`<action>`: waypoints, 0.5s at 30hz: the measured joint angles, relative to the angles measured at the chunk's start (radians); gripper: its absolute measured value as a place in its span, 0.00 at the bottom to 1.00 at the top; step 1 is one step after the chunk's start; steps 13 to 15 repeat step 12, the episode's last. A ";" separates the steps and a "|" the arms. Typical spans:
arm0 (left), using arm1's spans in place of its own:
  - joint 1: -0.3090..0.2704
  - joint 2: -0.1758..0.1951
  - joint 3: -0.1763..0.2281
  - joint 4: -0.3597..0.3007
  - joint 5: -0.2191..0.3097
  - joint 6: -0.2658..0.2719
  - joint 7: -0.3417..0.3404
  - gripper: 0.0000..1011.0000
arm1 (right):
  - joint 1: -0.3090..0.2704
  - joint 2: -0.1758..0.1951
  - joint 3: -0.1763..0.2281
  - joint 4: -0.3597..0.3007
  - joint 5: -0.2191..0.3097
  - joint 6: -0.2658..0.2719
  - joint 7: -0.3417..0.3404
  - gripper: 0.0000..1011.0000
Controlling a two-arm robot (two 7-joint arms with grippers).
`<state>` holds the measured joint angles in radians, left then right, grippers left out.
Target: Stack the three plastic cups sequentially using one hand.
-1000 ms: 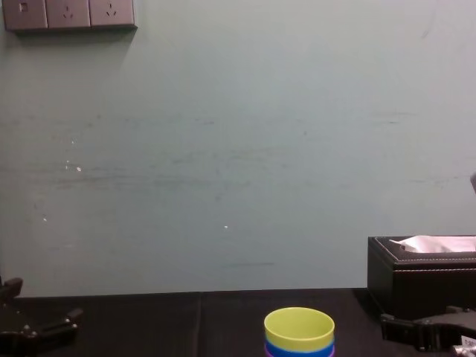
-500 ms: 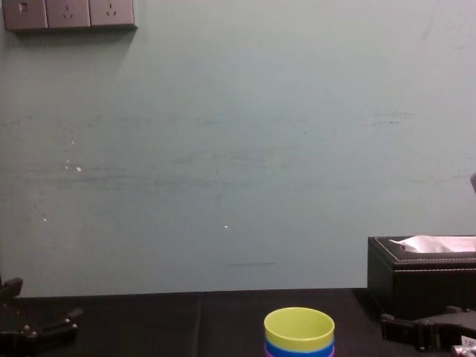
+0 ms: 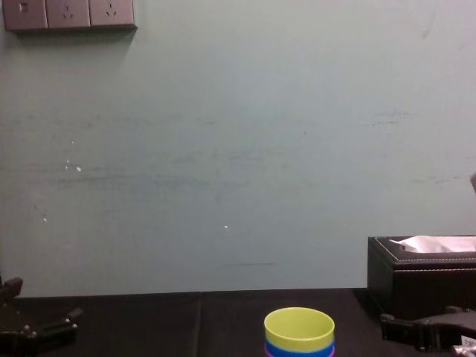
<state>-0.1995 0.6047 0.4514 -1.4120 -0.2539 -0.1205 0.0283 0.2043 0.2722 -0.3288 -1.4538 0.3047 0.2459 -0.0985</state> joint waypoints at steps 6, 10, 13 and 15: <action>0.000 0.000 0.000 0.000 0.000 0.000 0.000 0.99 | 0.000 0.000 0.000 0.000 0.000 0.000 0.000 0.99; 0.000 0.000 0.000 0.000 0.000 0.000 0.000 0.99 | 0.000 0.000 0.000 0.000 0.000 0.000 0.000 0.99; 0.000 0.000 0.000 0.000 0.000 0.000 0.000 0.99 | 0.000 0.000 0.000 0.000 0.000 0.000 0.000 0.99; 0.000 0.000 0.000 0.000 0.000 0.000 0.000 0.99 | 0.000 0.000 0.000 0.000 0.000 0.000 0.000 0.99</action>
